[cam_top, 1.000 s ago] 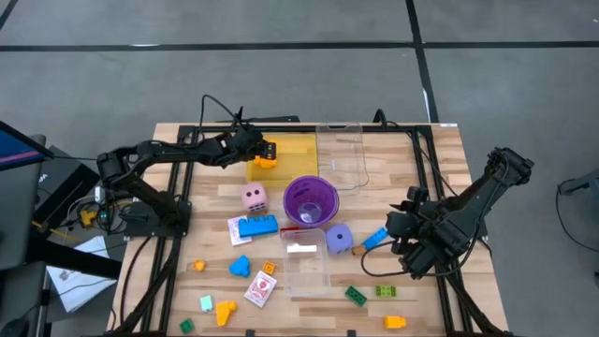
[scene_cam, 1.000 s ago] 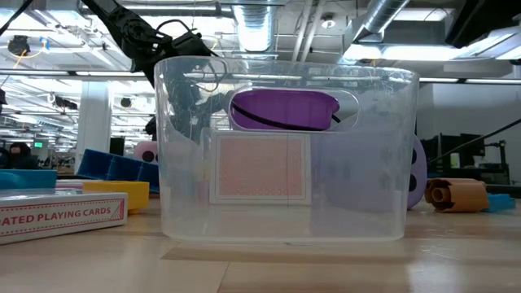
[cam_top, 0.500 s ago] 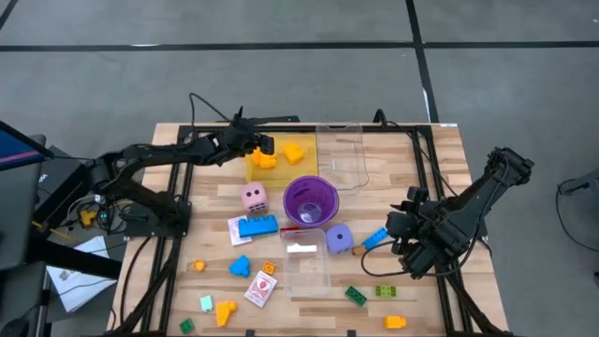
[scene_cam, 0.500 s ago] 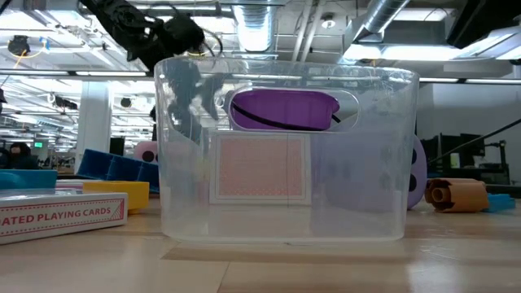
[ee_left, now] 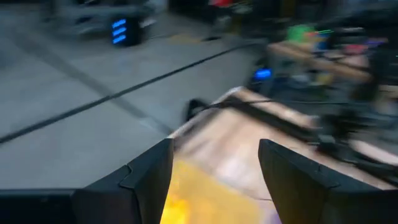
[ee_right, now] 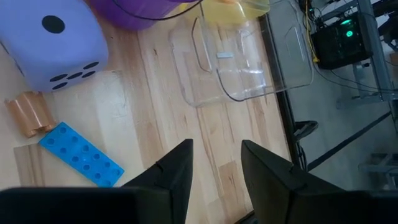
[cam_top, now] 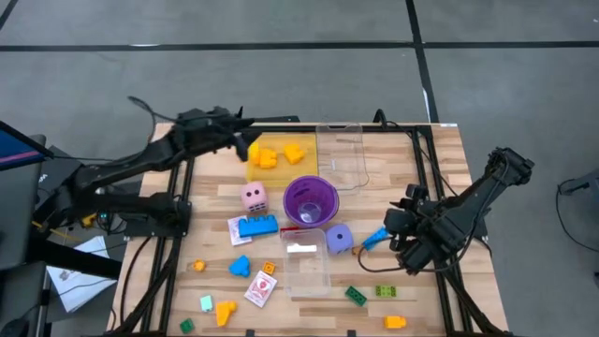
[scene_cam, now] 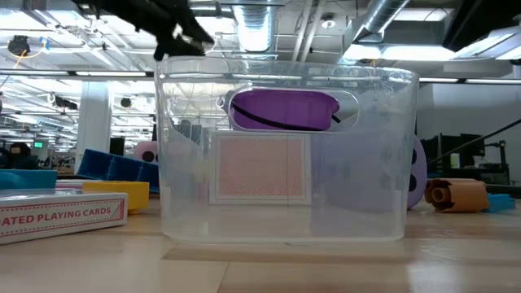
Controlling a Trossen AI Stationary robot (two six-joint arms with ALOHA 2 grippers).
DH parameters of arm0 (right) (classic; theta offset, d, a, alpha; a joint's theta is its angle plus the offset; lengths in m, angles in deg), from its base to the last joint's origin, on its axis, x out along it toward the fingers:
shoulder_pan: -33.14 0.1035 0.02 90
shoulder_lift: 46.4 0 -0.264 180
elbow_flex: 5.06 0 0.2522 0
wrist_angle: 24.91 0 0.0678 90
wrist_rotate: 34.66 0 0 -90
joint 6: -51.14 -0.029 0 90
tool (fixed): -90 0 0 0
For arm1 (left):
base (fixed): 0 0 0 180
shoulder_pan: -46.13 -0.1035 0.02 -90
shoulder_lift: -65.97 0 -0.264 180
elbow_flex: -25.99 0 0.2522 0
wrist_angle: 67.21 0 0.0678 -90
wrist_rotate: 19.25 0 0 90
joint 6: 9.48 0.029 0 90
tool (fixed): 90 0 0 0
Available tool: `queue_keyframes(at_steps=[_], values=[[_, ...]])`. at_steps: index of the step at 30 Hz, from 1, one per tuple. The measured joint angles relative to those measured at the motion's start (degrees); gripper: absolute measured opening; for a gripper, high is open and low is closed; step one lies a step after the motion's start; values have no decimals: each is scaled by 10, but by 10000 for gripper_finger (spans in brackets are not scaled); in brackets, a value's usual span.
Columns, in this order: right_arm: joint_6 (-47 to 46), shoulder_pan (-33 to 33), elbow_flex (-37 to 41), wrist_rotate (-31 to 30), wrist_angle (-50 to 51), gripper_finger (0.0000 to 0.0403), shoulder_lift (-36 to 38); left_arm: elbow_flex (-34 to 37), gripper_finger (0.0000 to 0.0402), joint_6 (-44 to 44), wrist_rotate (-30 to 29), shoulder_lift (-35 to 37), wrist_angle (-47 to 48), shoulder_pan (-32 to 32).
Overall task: Pick & Place Toys
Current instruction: Put the yellow game piece into the yellow bin
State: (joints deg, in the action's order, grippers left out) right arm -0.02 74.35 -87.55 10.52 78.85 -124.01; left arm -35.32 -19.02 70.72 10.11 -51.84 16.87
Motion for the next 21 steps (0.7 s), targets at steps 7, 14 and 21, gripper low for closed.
queue_keyframes(at_steps=[7,14,21], values=[[-5,-20,0,0,0,130,41,0,238,65,107,81,52,32],[-14,-28,0,-1,0,164,96,0,263,108,105,118,141,94],[-34,-28,0,-2,0,224,126,0,309,101,139,131,311,173]])
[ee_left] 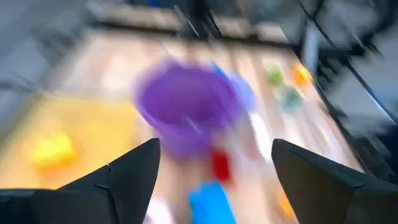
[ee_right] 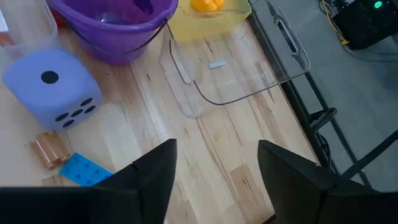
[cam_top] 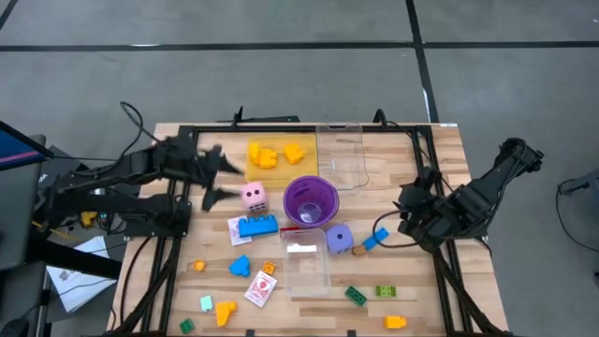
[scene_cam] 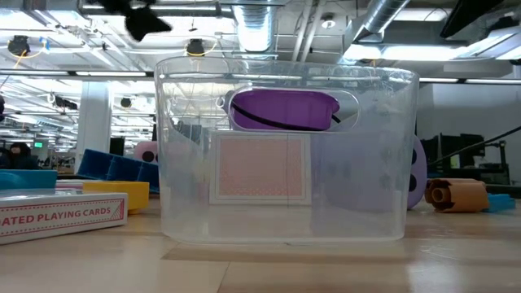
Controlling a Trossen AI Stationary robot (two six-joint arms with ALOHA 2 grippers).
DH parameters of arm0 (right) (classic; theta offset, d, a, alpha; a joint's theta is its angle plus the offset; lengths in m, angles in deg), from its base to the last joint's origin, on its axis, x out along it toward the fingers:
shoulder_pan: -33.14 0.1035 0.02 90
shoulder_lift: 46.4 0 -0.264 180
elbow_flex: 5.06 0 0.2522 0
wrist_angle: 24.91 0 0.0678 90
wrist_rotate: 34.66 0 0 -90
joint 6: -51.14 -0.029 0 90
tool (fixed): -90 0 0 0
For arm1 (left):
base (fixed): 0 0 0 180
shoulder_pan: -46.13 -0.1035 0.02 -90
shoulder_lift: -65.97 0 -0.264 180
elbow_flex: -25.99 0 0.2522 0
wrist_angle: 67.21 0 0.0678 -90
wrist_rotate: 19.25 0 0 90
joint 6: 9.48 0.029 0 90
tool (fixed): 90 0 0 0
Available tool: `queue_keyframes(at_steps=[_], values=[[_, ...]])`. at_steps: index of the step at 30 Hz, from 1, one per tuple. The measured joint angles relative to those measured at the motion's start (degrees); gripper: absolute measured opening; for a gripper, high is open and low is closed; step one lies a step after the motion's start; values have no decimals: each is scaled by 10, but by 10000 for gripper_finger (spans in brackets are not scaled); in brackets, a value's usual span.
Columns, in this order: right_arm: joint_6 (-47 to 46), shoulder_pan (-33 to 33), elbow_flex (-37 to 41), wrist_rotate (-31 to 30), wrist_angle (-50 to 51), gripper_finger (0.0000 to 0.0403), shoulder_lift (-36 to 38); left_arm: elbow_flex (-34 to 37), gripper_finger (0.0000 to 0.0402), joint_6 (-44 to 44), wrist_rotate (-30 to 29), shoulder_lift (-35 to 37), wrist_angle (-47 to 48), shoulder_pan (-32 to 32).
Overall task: Pick & Place Toys
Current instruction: Put the yellow game piece into the yellow bin
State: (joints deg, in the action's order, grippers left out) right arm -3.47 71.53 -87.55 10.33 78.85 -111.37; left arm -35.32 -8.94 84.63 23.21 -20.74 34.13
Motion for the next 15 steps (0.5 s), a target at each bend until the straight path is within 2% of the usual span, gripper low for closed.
queue_keyframes(at_steps=[3,6,15], values=[[-5,-3,0,-1,0,238,3,0,322,-35,1,-4,86,45],[-5,-13,0,-2,0,241,1,0,325,-83,-22,-14,128,94],[-4,-34,0,-2,0,242,1,0,300,-265,-80,-66,191,248]])
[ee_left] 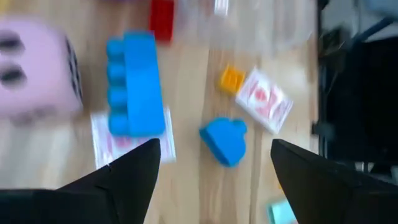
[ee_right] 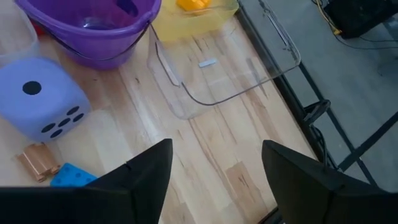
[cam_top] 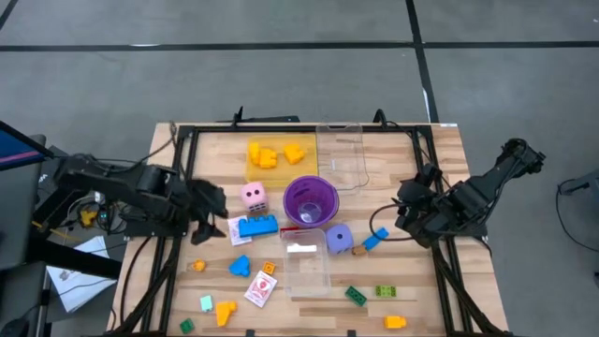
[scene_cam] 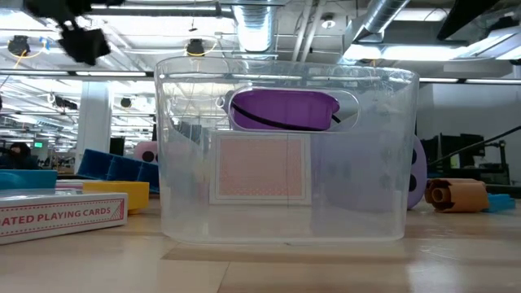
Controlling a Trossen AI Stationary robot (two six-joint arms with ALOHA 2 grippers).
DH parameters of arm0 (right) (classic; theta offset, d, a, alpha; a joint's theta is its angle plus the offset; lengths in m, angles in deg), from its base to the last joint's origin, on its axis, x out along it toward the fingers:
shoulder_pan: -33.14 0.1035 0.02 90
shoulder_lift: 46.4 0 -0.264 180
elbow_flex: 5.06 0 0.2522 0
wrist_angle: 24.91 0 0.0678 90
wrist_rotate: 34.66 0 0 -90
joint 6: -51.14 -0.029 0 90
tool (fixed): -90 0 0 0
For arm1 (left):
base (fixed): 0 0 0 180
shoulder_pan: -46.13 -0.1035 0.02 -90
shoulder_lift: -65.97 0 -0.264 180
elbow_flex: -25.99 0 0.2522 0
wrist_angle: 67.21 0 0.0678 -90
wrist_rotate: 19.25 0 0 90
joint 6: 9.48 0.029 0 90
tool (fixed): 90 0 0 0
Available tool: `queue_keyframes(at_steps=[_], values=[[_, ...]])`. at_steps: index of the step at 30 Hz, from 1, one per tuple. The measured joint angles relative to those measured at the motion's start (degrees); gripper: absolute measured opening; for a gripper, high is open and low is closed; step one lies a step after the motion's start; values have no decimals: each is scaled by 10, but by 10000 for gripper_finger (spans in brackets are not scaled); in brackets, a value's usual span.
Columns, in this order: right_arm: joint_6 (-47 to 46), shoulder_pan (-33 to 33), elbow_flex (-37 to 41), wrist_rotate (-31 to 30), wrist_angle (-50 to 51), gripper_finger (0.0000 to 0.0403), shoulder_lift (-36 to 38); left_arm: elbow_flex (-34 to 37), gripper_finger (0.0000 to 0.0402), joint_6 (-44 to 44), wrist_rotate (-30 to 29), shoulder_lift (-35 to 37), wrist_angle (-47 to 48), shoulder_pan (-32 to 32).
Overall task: Pick & Place Toys
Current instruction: Put the yellow game piece into the yellow bin
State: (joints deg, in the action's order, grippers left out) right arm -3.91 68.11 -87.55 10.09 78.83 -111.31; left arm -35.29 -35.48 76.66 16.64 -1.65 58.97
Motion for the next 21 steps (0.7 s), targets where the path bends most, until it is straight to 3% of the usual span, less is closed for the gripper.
queue_keyframes(at_steps=[10,21], values=[[11,-18,0,-13,-1,242,0,0,297,-219,-13,-100,77,168],[10,-21,0,-32,-5,242,0,0,296,-344,-69,-228,59,344]])
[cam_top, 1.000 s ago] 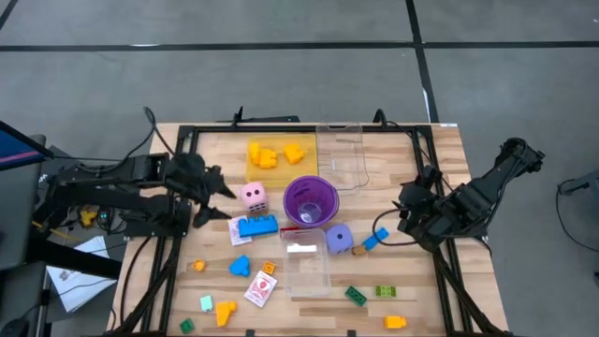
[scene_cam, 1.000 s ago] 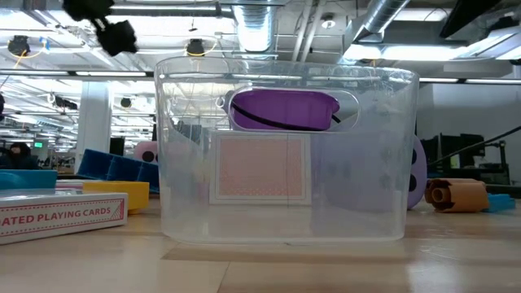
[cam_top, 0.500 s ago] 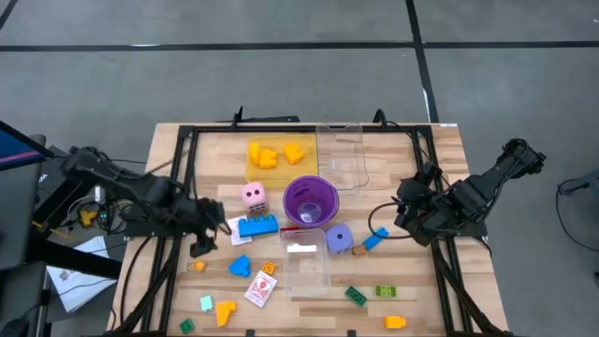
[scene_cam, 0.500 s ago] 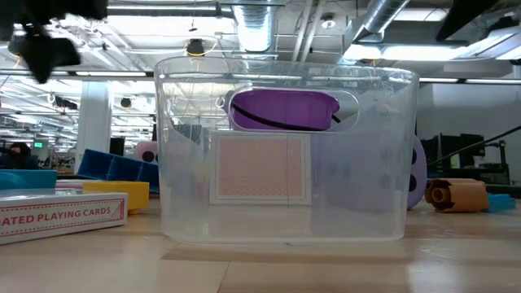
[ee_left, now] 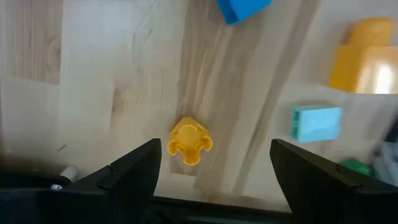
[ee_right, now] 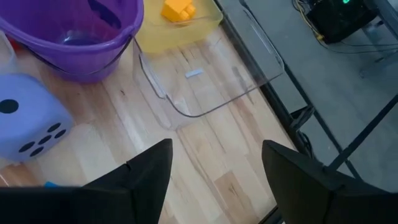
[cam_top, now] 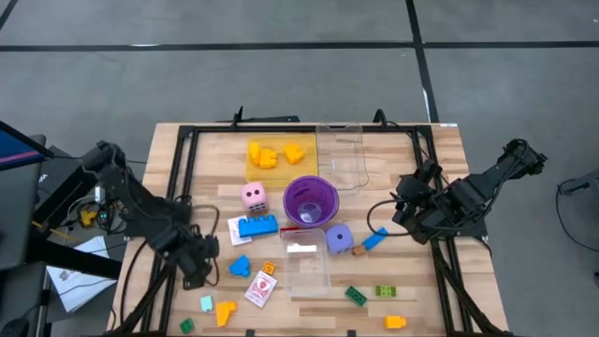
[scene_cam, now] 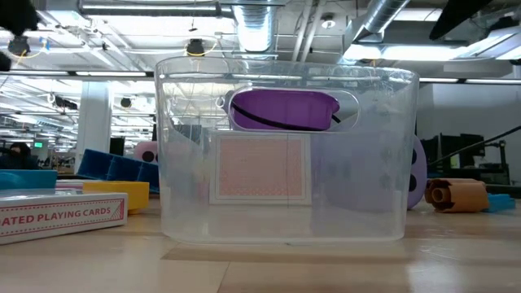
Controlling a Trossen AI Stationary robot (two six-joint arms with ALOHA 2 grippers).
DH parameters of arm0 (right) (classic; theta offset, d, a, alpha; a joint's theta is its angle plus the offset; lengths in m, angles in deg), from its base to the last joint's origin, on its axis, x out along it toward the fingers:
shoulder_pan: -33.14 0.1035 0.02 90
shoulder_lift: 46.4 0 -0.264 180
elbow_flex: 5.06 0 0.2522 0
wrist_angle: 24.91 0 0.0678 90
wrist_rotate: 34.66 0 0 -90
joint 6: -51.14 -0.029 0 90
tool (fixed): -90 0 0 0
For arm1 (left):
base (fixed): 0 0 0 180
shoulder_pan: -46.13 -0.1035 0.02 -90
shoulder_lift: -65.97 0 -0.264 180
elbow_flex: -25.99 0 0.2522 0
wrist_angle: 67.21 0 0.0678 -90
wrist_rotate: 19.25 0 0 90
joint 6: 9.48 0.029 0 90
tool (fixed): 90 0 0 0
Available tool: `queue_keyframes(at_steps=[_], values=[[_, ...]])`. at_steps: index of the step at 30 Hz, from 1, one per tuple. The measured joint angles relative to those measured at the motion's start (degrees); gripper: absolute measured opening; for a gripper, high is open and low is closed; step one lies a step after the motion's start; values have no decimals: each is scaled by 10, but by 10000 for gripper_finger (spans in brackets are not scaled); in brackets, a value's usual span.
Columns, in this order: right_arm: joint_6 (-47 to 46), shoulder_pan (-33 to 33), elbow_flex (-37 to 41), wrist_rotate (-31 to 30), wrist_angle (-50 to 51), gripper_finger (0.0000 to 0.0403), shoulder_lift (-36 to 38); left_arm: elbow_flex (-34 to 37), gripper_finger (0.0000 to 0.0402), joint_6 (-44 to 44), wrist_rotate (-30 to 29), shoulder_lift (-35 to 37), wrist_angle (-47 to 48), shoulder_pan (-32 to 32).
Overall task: Pick & Place Toys
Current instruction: Put the yellow game piece into the yellow bin
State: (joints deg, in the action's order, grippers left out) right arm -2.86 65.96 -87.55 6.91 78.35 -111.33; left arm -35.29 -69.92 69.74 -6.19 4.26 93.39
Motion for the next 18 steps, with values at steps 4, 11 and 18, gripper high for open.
queue_keyframes(at_steps=[4,11,18], values=[[0,0,0,-2,-1,242,0,0,296,-19,-16,-49,-5,36],[0,0,0,-10,-1,242,0,0,296,-16,-29,-131,-2,57],[4,0,0,-10,-1,242,0,2,296,1,-49,-167,3,58]])
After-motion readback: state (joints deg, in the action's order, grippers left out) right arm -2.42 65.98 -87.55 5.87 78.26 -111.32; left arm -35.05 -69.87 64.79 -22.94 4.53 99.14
